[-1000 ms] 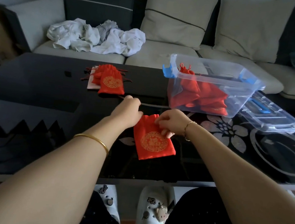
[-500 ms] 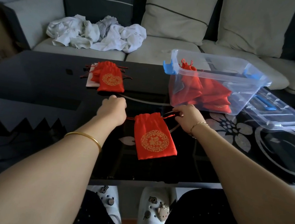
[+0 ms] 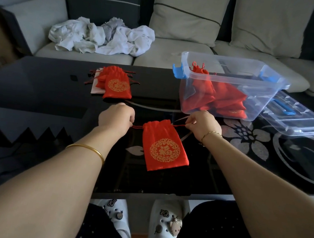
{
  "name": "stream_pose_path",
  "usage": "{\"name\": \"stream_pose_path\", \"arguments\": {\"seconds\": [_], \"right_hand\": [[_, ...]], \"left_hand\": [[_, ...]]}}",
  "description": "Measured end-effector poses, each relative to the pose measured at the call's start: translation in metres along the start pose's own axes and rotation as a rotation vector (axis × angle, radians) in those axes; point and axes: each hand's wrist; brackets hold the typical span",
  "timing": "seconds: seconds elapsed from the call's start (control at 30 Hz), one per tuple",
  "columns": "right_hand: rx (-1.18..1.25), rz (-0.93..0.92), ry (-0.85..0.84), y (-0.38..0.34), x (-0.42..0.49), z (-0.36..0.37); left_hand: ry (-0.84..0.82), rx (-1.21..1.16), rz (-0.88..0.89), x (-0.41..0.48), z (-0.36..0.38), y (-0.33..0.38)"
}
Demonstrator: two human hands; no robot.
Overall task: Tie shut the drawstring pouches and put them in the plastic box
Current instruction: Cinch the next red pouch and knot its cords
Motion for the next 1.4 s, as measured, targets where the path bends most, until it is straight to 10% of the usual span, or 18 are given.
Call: {"name": "stream_pose_path", "arguments": {"seconds": [0.93, 1.1, 1.27, 1.4], "right_hand": [[0.078, -0.039, 0.284, 0.000, -0.003, -0.027], [0.678, 0.186, 0.193, -0.007, 0.000, -0.030], [1.614, 0.650, 0.043, -0.007, -0.002, -0.048], [1.810, 0.811, 0.105, -0.003, -0.001, -0.053]], "left_hand": [[0.216, -0.429, 0.102, -0.015, -0.034, 0.012], [0.246, -0.669, -0.043, -0.011, -0.040, 0.016], [-0.085, -1.678, -0.556, -0.009, -0.056, 0.014], [-0.138, -1.978, -0.550, -0.014, -0.063, 0.022]]}}
Point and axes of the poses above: each hand's wrist, its own x-axis towards the middle knuckle, its own z-axis out of the palm, y = z × x, and after that the axes turned 1 degree about -z, right-handed
